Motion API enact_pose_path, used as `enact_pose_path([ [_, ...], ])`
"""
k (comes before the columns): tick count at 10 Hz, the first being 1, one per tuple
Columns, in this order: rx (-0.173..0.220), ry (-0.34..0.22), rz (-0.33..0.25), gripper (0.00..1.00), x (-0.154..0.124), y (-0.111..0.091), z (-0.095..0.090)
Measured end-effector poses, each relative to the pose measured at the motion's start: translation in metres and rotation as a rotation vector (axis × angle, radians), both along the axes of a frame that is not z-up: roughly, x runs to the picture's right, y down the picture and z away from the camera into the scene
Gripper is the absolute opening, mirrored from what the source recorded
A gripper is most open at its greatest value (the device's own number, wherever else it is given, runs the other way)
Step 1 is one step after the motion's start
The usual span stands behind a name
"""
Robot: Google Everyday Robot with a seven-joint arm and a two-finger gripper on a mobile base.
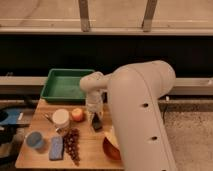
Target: Wipe table surface with eraser
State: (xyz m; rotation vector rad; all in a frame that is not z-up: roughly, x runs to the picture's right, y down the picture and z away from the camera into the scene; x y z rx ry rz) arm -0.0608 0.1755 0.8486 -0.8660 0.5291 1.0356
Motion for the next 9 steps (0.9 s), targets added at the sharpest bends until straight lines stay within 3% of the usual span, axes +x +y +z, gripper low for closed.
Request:
enact_pose_path([
  [2, 0.018, -0.052, -0.031, 0.00, -0.024, 0.002, -0.006],
  [4, 0.033, -0.066, -0.040, 0.00, -0.034, 0.009, -0.021],
  [6, 0.031, -0.033, -0.029, 0.00, -0.020, 0.022, -0.037],
  [9, 0.017, 0.039, 0.023, 0.00, 0.018, 0.037, -0.044],
])
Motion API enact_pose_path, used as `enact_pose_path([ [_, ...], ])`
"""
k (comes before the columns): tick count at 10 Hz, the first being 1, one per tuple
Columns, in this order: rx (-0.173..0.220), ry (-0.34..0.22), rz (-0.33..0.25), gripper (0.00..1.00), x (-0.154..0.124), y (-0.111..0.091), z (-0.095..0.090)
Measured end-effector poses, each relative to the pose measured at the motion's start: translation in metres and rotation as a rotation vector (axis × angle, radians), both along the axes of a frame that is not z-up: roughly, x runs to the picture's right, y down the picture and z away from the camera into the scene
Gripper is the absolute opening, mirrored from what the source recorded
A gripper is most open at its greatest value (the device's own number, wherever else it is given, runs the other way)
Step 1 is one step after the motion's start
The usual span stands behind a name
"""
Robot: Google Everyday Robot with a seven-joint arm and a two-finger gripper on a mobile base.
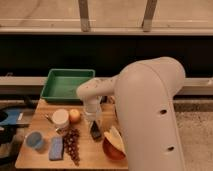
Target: Wipe table surface with eraser
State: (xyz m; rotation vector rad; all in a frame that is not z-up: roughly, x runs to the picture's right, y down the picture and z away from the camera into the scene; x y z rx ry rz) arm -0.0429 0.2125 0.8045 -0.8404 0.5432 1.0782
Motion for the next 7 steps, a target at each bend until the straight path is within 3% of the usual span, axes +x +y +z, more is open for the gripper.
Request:
enact_pose_path([
  [2, 0.008, 0.036, 0.035, 0.00, 0.018, -0.007, 0.006],
  [4, 0.005, 0.056, 0.040, 0.00, 0.032, -0.026, 0.025],
  [7, 0.009, 0.044, 0.004, 0.00, 0.014, -0.049, 0.044],
])
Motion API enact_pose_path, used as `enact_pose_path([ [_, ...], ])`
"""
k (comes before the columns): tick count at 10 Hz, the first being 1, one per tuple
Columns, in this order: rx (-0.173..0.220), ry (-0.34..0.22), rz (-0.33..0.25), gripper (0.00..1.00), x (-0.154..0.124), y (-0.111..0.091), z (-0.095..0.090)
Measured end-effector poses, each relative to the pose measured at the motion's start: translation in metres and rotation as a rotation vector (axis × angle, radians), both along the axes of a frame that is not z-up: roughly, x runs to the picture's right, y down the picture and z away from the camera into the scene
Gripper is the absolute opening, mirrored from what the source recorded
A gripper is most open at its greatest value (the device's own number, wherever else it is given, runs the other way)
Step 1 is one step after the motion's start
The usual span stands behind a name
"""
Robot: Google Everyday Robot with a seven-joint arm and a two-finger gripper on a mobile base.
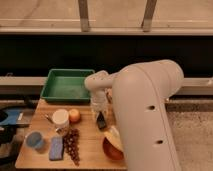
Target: Wipe table surface with eraser
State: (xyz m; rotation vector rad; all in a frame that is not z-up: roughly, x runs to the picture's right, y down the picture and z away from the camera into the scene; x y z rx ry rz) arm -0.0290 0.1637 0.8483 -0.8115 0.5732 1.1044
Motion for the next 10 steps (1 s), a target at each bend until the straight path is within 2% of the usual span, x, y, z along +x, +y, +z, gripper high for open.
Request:
enact_pose_path([
  [2, 0.007, -0.033, -0.035, 0.00, -0.021, -0.002, -0.001],
  [4, 0.024, -0.076, -0.068, 0.00, -0.042, 0.006, -0.016],
  [6, 0.036, -0.095, -0.077, 0.00, -0.053, 0.021, -0.035],
  [8, 0.043, -0.088, -0.052, 0.00, -0.047, 0.038, -0.052],
  [10, 0.048, -0.040, -0.009, 0.00, -0.017, 0.050, -0.065],
])
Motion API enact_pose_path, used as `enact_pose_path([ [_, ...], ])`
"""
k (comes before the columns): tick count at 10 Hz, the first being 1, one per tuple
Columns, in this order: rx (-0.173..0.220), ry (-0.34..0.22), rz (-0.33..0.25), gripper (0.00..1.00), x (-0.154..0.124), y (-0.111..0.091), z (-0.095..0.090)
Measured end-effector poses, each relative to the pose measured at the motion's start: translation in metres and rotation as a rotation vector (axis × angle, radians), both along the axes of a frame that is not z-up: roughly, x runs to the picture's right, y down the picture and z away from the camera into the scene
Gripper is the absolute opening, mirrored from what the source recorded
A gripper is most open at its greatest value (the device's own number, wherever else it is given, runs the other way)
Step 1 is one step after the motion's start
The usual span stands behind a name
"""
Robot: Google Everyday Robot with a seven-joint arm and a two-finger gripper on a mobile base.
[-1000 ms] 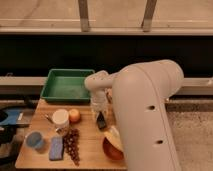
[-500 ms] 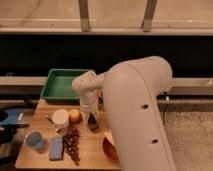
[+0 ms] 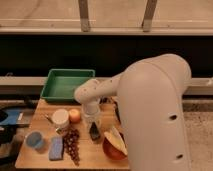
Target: Wipe table surface with eraser
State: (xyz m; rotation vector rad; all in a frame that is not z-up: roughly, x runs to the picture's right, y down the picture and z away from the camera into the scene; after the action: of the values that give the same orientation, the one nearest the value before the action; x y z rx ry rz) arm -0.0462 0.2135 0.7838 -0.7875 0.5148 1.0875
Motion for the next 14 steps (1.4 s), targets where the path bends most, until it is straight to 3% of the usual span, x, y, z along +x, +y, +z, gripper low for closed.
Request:
enact_pose_path([
  [2, 0.007, 0.046, 0.044, 0.00, 0.026, 0.001, -0.004],
  [4, 0.005, 0.074, 0.086, 0.00, 0.049, -0.011, 0.010],
  [7, 0.007, 0.067, 0.105, 0.00, 0.062, -0.038, 0.037],
  [11, 0.005, 0.025, 0.094, 0.00, 0.054, -0.048, 0.051],
  [14, 0.000, -0.086, 0.039, 0.00, -0.001, -0.054, 0.061],
])
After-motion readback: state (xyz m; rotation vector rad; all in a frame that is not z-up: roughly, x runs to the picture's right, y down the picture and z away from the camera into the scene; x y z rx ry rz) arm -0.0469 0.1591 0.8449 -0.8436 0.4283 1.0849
